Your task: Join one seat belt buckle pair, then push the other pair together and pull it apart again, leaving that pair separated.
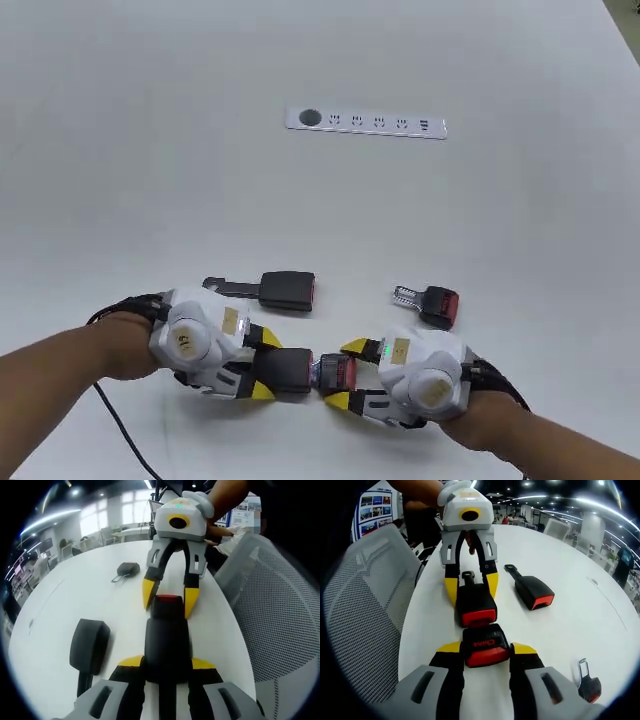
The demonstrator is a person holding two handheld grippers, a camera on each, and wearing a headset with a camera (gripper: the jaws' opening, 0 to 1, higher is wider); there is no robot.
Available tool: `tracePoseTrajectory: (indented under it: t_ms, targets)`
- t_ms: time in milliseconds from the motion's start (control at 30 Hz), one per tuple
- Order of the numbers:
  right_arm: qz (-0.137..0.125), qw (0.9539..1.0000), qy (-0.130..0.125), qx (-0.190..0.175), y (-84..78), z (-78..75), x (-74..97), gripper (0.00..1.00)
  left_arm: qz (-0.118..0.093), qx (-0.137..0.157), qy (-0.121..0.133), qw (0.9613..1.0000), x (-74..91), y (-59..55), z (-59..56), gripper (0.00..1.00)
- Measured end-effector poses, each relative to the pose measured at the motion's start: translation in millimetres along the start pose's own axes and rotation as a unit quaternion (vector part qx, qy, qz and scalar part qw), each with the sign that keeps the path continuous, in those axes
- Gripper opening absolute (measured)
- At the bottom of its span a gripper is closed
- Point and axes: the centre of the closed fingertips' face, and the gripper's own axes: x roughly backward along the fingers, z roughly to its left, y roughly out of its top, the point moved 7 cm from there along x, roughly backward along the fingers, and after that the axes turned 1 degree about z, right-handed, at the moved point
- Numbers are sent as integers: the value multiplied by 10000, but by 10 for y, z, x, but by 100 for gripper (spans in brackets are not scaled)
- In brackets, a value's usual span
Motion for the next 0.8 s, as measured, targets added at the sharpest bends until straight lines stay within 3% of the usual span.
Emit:
tracePoseTrajectory:
  t_ms: [800]
  targets:
    - [-311,9995,33,-61,40,21,46,33,-95,128,42,9999,35,-57,-34,33]
